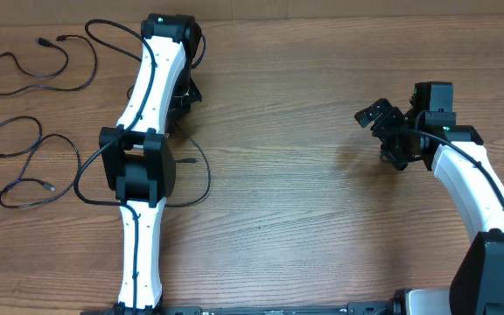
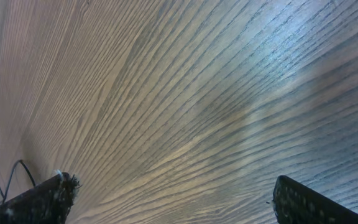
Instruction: Untangle cables
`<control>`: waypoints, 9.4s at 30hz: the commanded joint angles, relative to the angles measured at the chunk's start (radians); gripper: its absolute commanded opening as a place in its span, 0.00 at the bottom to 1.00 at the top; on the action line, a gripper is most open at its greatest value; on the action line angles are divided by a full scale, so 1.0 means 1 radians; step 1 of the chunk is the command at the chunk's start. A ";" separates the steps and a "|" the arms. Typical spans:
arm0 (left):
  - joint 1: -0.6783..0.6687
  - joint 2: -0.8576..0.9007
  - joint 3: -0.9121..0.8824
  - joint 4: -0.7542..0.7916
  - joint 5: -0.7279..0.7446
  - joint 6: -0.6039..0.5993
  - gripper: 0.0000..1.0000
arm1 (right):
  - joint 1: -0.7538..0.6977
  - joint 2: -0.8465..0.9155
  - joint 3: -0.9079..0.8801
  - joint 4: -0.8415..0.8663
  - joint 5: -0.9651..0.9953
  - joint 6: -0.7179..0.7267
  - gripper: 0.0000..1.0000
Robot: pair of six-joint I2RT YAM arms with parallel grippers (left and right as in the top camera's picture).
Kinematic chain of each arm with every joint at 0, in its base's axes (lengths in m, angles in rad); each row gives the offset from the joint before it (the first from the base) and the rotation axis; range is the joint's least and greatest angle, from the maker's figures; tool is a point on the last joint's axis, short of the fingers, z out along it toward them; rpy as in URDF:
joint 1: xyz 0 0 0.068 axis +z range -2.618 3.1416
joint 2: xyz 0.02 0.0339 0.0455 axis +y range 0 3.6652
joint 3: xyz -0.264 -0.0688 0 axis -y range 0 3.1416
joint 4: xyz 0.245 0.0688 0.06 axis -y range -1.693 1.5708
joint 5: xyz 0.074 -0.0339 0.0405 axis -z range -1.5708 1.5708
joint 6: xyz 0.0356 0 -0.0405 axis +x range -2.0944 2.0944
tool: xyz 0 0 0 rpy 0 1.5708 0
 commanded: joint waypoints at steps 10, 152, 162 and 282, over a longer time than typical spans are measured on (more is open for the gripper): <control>0.068 -0.646 0.022 -0.003 -0.105 -0.130 0.04 | -0.001 0.001 0.022 0.005 0.010 -0.003 1.00; 1.099 -0.323 -0.320 0.092 0.212 0.277 0.04 | -0.001 0.001 0.022 0.005 0.010 -0.003 1.00; 1.095 -0.323 -0.320 0.140 0.449 0.433 0.04 | -0.001 0.001 0.022 0.005 0.010 -0.003 1.00; 0.849 -0.323 -0.834 0.791 0.058 -0.113 0.59 | -0.001 0.001 0.022 0.005 0.010 -0.003 1.00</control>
